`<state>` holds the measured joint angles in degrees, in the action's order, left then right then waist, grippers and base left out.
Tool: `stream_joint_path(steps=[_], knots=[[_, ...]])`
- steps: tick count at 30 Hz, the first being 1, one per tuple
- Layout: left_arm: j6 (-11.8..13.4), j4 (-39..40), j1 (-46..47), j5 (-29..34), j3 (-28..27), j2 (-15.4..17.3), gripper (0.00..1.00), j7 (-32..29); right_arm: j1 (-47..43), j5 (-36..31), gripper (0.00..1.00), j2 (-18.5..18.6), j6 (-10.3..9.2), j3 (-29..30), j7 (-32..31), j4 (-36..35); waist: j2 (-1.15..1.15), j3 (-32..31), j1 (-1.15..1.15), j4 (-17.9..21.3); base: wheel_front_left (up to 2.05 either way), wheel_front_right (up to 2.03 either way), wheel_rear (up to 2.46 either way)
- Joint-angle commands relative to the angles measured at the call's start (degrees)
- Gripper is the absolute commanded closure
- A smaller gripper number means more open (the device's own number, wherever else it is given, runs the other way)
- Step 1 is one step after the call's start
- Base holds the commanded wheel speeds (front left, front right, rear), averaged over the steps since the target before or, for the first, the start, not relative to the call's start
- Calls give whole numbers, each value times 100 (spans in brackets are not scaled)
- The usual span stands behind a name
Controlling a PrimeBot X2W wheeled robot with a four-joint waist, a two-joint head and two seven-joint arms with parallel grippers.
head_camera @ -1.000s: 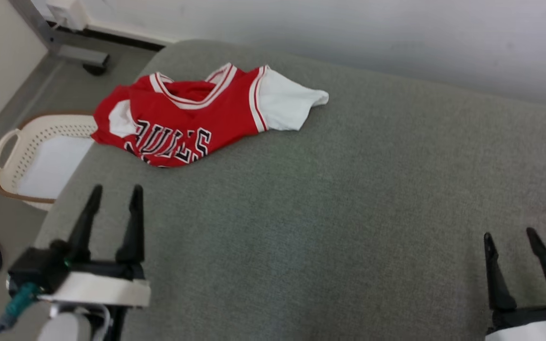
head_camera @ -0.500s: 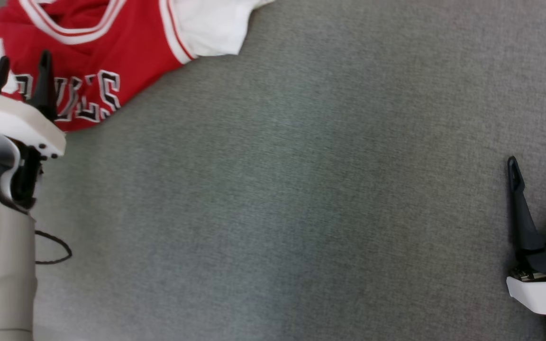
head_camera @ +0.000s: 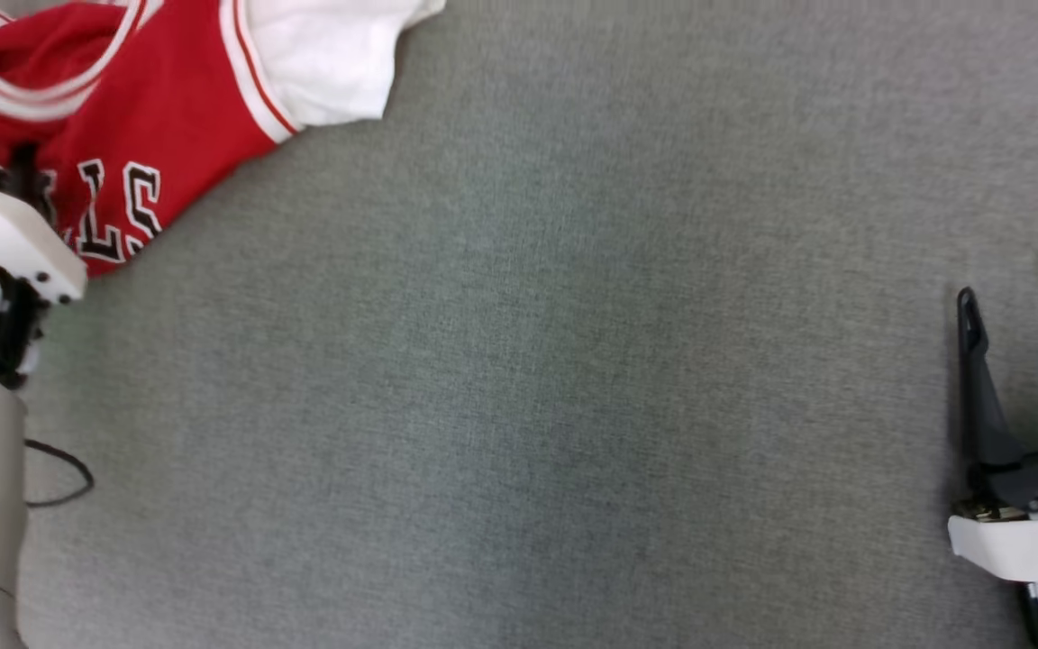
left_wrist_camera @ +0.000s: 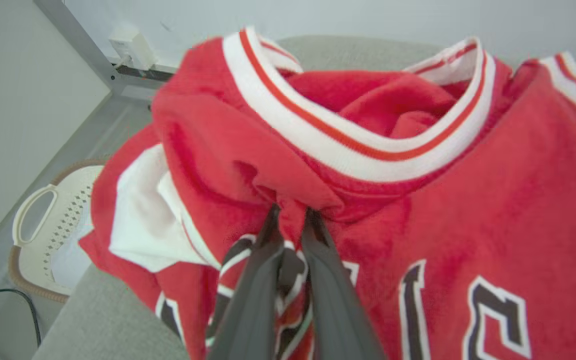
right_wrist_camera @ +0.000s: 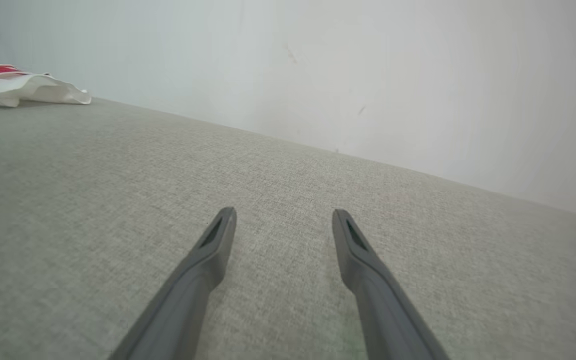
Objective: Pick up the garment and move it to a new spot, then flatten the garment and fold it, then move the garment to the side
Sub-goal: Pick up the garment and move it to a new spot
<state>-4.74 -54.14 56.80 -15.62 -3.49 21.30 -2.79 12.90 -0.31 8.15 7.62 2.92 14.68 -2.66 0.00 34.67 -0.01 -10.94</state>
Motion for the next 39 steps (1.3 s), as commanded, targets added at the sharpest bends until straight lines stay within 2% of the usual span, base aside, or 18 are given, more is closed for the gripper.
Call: stream_joint_path(steps=[1,7,11,17,23,26,27,29,33,39], knots=[[-22,50,139,57,22,145,100,146,-472,40,0,-12,-25,26,-100,549,0,-347,1,81,0,0,0],[-131,530,348,234,309,286,100,479,-490,183,0,-272,-22,-172,24,861,0,-1261,1,260,0,0,0],[-220,1092,390,288,629,238,100,256,-578,303,0,-376,-23,-165,46,956,0,-1843,1,391,0,0,0],[-260,2382,-4,128,1076,121,100,-304,-940,474,0,-485,-23,-122,49,1005,0,-2483,1,601,0,0,0],[-263,3944,-970,-168,1596,-364,100,-819,-1227,550,0,-520,-23,-81,48,1015,0,-2838,1,858,0,0,0],[-124,4574,-1576,-186,1925,-751,100,-952,-1306,622,0,-522,-23,-103,42,1019,0,-2898,1,1003,0,0,0],[-124,4574,-1576,-186,1925,-751,100,-952,-1306,622,0,-522,-23,-103,42,1019,0,-2898,1,1003,0,0,0],[-20,4853,-1968,-171,2185,-1052,100,-952,-1305,670,0,-524,-23,-112,42,1003,0,-2883,1,1099,0,0,0],[183,4986,-2640,-120,2753,-1539,100,-812,-1261,733,0,-521,-23,-166,42,988,0,-2815,1,1323,0,0,0],[346,4369,-3277,-46,3772,-1793,100,-392,-1181,824,0,-522,-23,-250,42,1018,0,-2661,1,1653,0,0,0]])
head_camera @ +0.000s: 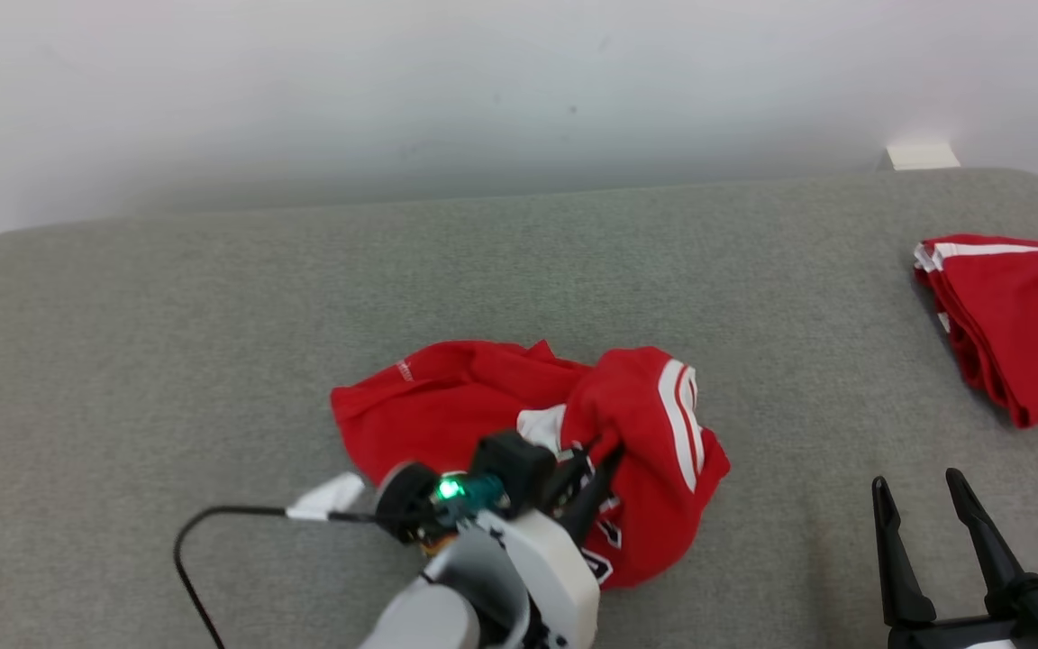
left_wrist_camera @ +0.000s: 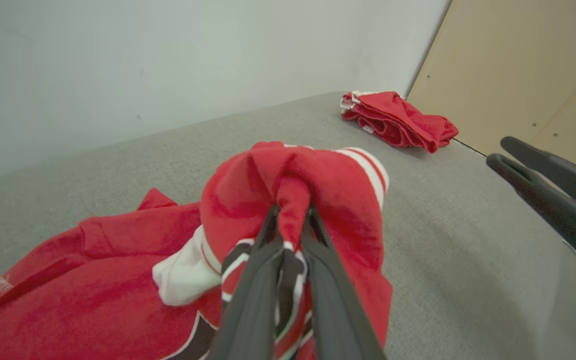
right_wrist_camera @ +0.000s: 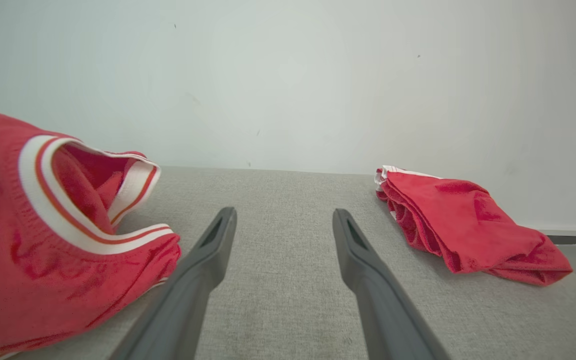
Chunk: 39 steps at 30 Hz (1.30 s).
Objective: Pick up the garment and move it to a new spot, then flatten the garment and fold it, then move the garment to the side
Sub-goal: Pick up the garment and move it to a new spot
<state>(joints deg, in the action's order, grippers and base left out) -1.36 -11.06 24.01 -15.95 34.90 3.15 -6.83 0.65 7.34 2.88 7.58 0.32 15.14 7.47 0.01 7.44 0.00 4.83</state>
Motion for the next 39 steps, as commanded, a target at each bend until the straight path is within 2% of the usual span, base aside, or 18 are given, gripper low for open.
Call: stream_joint_path(steps=[1,3,7,8,9,10,11,12,19,22,25,28,31,37,39], knots=[[13,-106,-79,-95,69,6,100,80,55,82,0,7,-18,5,-4,8,-1,87,0,118,0,0,0],[9,-420,-98,-8,379,-6,100,279,45,111,0,4,-18,0,-4,24,-1,118,0,178,0,0,0],[-179,-787,-135,-395,1032,-18,100,650,4,110,0,5,-18,-5,-4,62,-1,155,0,244,0,0,0],[-224,-854,-153,-584,1174,-11,94,701,8,114,0,6,-18,-3,-4,72,-1,163,0,252,0,0,0],[-296,-919,-104,-676,1351,-10,83,776,21,124,0,5,-18,-5,-4,83,-1,171,0,261,0,0,0],[-360,-972,-50,-832,1500,-18,67,868,34,120,0,3,-17,-12,-4,93,-1,176,0,267,0,0,0],[-405,-1041,-34,-1013,1615,-11,24,939,46,120,0,6,-18,-15,-4,106,-1,179,0,269,0,0,0],[-466,-1095,24,-1115,1755,-10,0,1034,61,124,0,5,-18,-26,-4,123,-1,181,0,273,0,0,0],[-605,-1469,233,-1860,2454,-10,0,1756,41,85,0,6,-18,-13,-4,245,-1,99,0,244,0,0,0],[-607,-1629,249,-2047,2504,-11,0,1933,-35,70,0,6,-18,25,-4,276,-1,-10,0,208,0,0,0],[-561,-1712,190,-2118,2319,90,0,2079,-111,34,0,7,-18,91,-4,264,-1,-157,0,163,0,0,0],[-304,-1558,-23,-2102,2027,314,0,2155,-219,3,0,6,-18,182,-3,213,-1,-319,0,98,0,0,0],[100,-1265,-293,-2000,1650,616,0,2198,-326,4,0,6,-18,303,-3,146,-1,-462,0,4,0,0,0],[892,-398,-1133,-1600,560,1175,0,2197,-559,-29,0,5,-18,503,-3,115,-1,-711,0,-219,0,0,0],[1067,-118,-1462,-1371,180,1230,0,2198,-610,-74,0,5,-17,538,-3,115,-1,-756,0,-284,0,0,0]])
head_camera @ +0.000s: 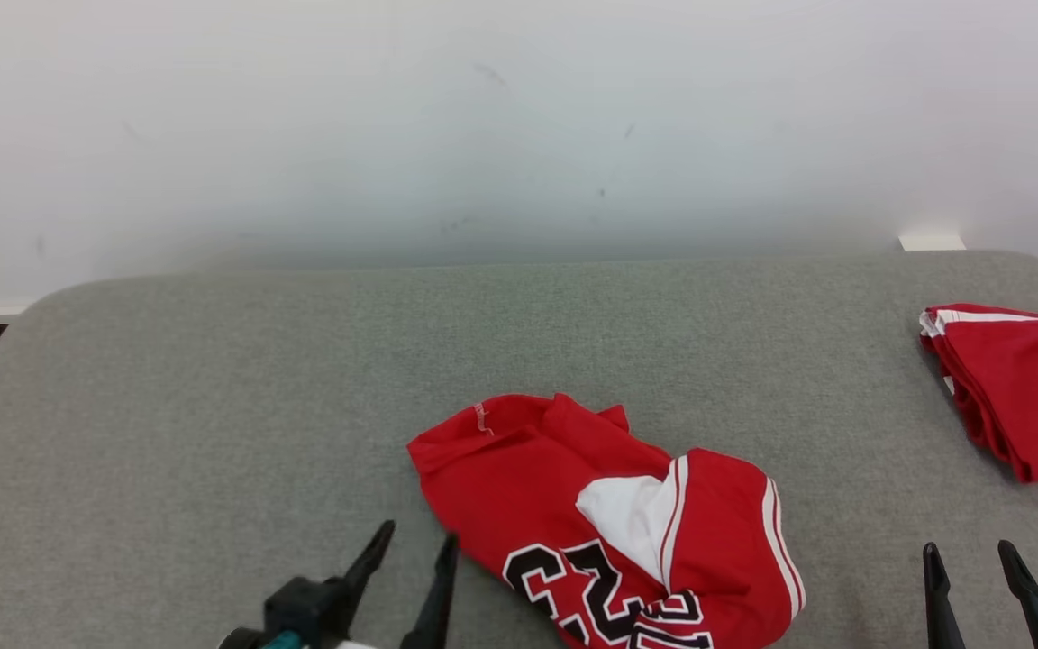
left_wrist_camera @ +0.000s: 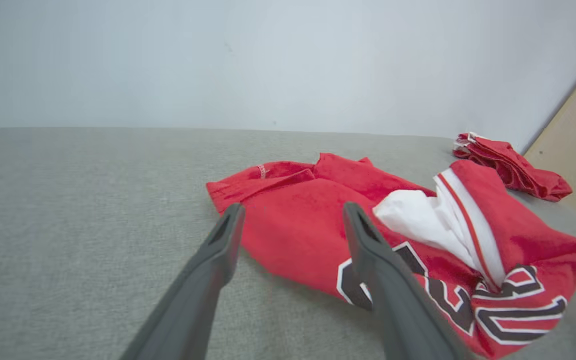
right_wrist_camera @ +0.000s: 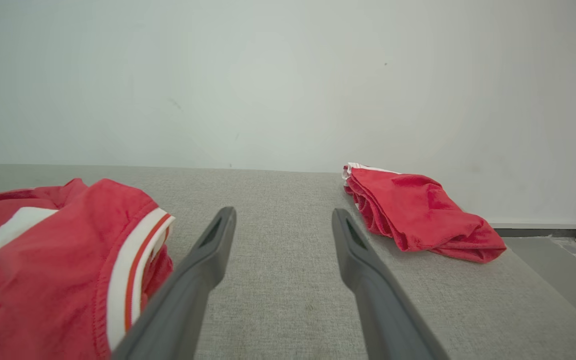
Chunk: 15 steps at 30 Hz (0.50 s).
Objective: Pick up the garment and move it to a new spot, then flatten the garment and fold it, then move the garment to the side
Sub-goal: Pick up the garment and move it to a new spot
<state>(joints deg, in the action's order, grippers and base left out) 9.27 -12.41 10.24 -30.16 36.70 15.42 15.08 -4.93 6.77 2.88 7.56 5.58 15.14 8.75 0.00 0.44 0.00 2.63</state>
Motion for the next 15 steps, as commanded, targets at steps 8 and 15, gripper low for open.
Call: stream_joint_path(steps=[8,15], knots=[[-68,644,-1285,947,-1380,-179,0,5,-237,-35,0,6,-17,113,-3,92,0,-194,0,-280,0,0,0],[-482,766,-1902,1527,-2239,-659,0,6,-368,101,0,7,-17,91,-3,291,0,-305,0,-309,0,0,0]])
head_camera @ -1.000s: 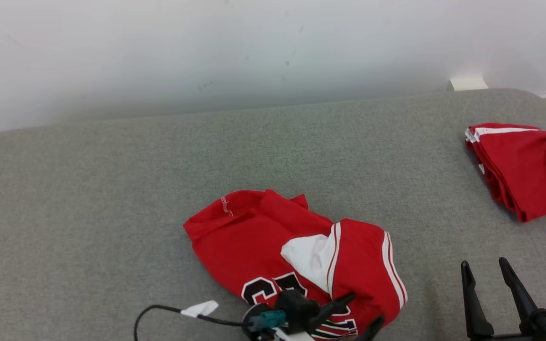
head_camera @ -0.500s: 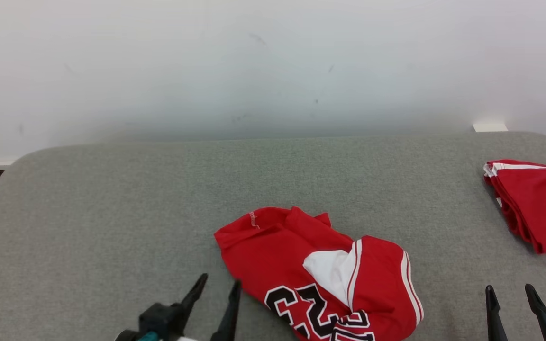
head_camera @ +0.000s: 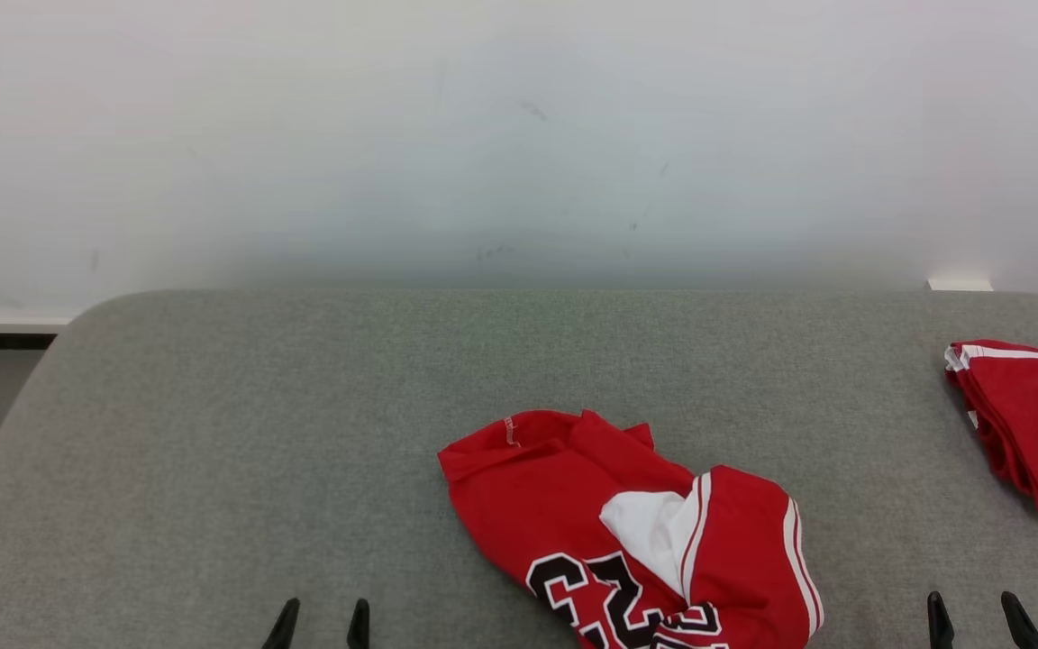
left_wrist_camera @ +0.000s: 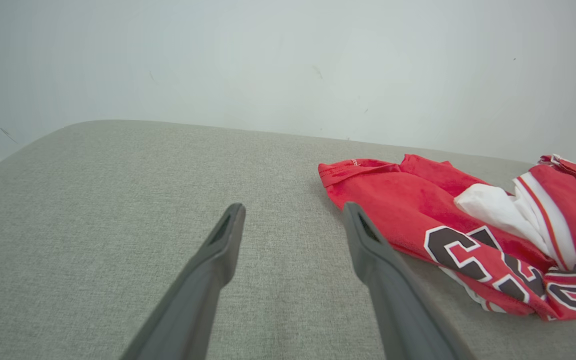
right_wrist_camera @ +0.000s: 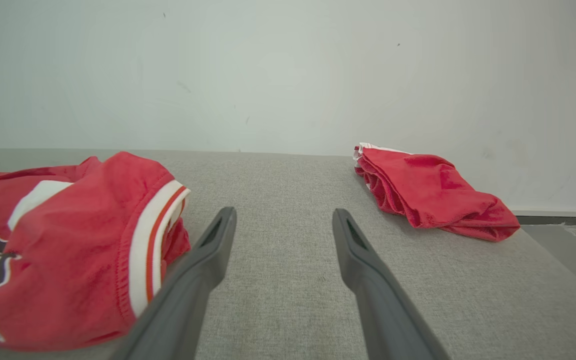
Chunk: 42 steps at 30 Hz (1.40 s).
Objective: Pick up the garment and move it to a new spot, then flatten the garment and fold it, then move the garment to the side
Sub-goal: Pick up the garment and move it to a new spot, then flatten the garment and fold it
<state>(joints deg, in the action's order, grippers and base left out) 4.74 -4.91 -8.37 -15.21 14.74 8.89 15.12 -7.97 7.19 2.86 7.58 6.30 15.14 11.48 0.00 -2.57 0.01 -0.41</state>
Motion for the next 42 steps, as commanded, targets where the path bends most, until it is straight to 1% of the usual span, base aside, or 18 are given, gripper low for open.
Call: stream_joint_path(steps=[1,7,13,16,21,24,26,28,29,32,35,37,39,42], knots=[[-98,10,-81,104,-120,-71,0,1,-69,68,0,10,-18,30,-3,26,0,-8,-1,-12,0,0,0],[-476,-59,-159,414,-475,-331,0,1,-36,84,0,9,-18,5,-3,65,0,-17,-1,-13,0,0,0],[-710,-121,-153,643,-684,-465,0,2,45,91,0,9,-18,-73,-3,69,0,8,-1,60,0,0,0],[-797,-160,-81,648,-748,-511,0,1,77,101,0,9,-18,-126,-3,73,0,45,-1,147,0,0,0],[-1008,-394,484,661,-564,-547,0,1,155,49,0,10,-18,-204,-3,47,0,153,-1,385,0,0,0],[-1093,-849,1062,638,-377,-544,0,-52,230,22,0,10,-18,-251,-3,19,0,247,-1,592,0,0,0],[-1135,-1197,1615,664,-221,-504,0,-265,254,19,0,7,-17,-290,-3,11,0,336,-1,737,0,0,0],[-1177,-1553,2157,567,-62,-465,0,-650,344,34,0,8,-18,-336,-3,-8,0,514,-1,888,0,0,0],[-1177,-1553,2157,567,-62,-465,0,-650,344,34,0,8,-18,-336,-3,-8,0,514,-1,888,0,0,0],[-1206,-2059,2920,447,151,-350,0,-1271,438,88,0,10,-18,-394,-4,-29,0,791,-1,1092,0,0,0],[-1223,-2550,3611,163,319,-249,0,-1824,551,118,0,8,-18,-441,-4,-14,0,1059,-1,1255,0,0,0],[-1221,-2841,3979,-16,435,-133,0,-2081,637,127,0,7,-18,-502,-3,-11,0,1204,-1,1350,0,0,0],[-1223,-3114,4217,-327,554,-101,0,-2314,689,124,0,8,-18,-543,-3,-1,0,1300,-1,1432,0,0,0],[-1224,-3401,4541,-679,833,62,0,-2588,782,95,0,8,-18,-571,-3,3,0,1393,-1,1527,0,0,0]])
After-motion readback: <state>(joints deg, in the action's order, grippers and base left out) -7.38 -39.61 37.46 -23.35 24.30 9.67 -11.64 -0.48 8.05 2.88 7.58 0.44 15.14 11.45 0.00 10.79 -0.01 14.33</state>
